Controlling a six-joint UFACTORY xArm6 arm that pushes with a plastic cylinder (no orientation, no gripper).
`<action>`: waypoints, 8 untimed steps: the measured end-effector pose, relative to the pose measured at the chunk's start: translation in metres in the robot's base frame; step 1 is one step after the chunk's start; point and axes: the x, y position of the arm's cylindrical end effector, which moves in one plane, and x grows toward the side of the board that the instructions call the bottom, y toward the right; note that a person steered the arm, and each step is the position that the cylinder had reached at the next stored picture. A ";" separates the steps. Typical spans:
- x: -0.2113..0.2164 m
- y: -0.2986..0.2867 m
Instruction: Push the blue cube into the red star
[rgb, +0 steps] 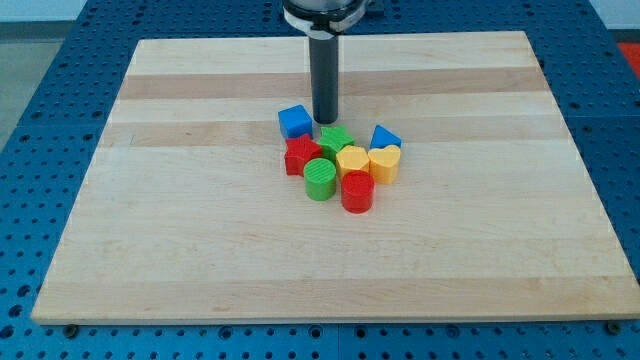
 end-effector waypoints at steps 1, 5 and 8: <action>-0.021 -0.041; -0.006 -0.052; 0.014 -0.021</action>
